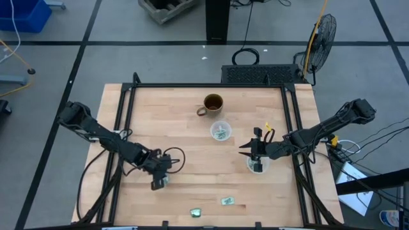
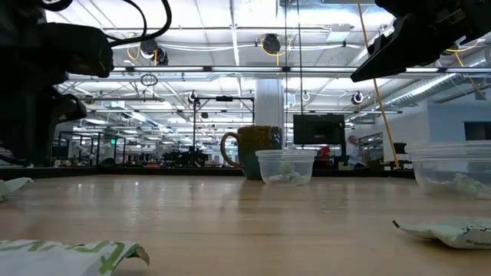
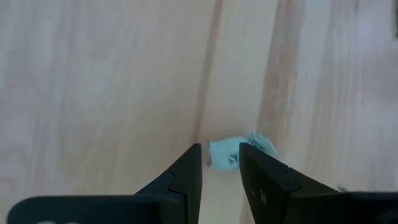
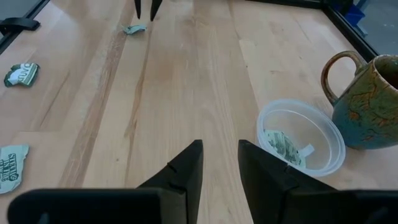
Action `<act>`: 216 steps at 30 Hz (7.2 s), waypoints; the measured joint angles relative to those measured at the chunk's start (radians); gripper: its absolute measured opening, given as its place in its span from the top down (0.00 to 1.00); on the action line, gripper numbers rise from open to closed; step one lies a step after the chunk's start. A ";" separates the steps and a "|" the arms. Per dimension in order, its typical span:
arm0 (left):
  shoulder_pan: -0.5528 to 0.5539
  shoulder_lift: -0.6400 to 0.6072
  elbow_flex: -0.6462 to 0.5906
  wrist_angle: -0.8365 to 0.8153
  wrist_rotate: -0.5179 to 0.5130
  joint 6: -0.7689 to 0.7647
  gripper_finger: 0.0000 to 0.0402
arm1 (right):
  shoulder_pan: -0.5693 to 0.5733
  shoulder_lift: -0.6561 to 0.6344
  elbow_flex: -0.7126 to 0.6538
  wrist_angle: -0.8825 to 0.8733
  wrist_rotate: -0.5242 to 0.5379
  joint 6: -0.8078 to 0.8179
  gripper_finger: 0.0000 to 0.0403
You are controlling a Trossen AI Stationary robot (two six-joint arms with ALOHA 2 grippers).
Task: Pick and place items into bin
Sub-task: Put the stevia packet into the bottom transparent bin
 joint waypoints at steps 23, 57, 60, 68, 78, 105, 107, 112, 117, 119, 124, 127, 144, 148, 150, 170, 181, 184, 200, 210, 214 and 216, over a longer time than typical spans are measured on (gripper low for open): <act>0.036 0.000 -0.052 0.039 0.027 -0.084 0.53 | 0.000 0.000 0.000 -0.001 -0.002 0.000 0.77; 0.061 0.000 -0.062 0.286 -0.096 0.140 0.53 | 0.187 0.760 0.421 0.013 -0.445 0.184 0.58; 0.061 0.000 -0.062 0.301 -0.104 0.193 0.53 | 0.185 0.800 0.436 -0.010 -0.445 0.216 0.58; 0.061 0.000 -0.062 0.314 -0.115 0.222 0.53 | 0.184 0.827 0.436 -0.003 -0.443 0.206 0.59; 0.061 0.000 -0.062 0.314 -0.123 0.223 0.53 | 0.180 0.829 0.436 -0.012 -0.435 0.114 0.85; 0.061 0.000 -0.062 0.314 -0.124 0.223 0.53 | 0.187 0.808 0.433 -0.022 -0.446 0.126 0.72; 0.061 0.000 -0.062 0.314 -0.124 0.223 0.53 | 0.187 0.790 0.432 -0.025 -0.444 0.103 0.69; 0.061 0.000 -0.061 0.314 -0.124 0.223 0.53 | 0.193 0.754 0.434 0.000 -0.440 0.050 0.67; 0.061 0.000 -0.061 0.314 -0.129 0.223 0.53 | 0.199 0.804 0.432 -0.004 -0.444 -0.016 0.67; 0.061 0.000 -0.061 0.314 -0.133 0.223 0.53 | 0.198 0.818 0.432 0.024 -0.445 -0.039 0.67; 0.061 0.000 -0.061 0.314 -0.132 0.226 0.53 | 0.189 0.844 0.433 0.087 -0.472 -0.082 0.67; 0.061 0.000 -0.061 0.313 -0.132 0.226 0.53 | 0.179 0.861 0.435 0.090 -0.499 -0.072 0.68; 0.061 0.000 -0.061 0.313 -0.132 0.282 0.53 | 0.157 0.817 0.432 -0.019 -0.470 -0.141 0.98; 0.061 0.000 -0.061 0.312 -0.132 0.277 0.53 | 0.159 0.686 0.430 -0.180 -0.327 -0.112 0.99; 0.061 0.000 -0.061 0.313 -0.132 0.277 0.53 | 0.159 0.599 0.432 -0.285 -0.243 -0.044 0.99; 0.061 0.000 -0.061 0.315 -0.184 0.300 0.53 | 0.147 0.337 0.315 -0.995 -0.094 0.582 0.96; 0.061 0.000 -0.061 0.317 -0.183 0.297 0.53 | 0.094 0.344 0.262 -0.881 -0.130 0.452 0.82; 0.061 0.000 -0.061 0.319 -0.183 0.297 0.53 | 0.091 0.344 0.262 -0.833 -0.129 0.437 0.78; 0.052 0.000 -0.062 0.479 -0.115 0.295 0.53 | 0.100 0.322 0.332 -0.163 -0.184 -0.044 0.73; -0.065 0.068 -0.062 0.693 -0.077 0.307 0.53 | 0.099 0.343 0.285 -0.006 -0.189 -0.150 0.73; -0.084 0.197 -0.050 0.863 -0.051 0.340 0.53 | 0.094 0.343 0.281 -0.006 -0.178 -0.151 0.72; -0.080 0.255 -0.019 0.902 -0.001 0.364 0.53 | 0.092 0.343 0.281 -0.006 -0.178 -0.151 0.72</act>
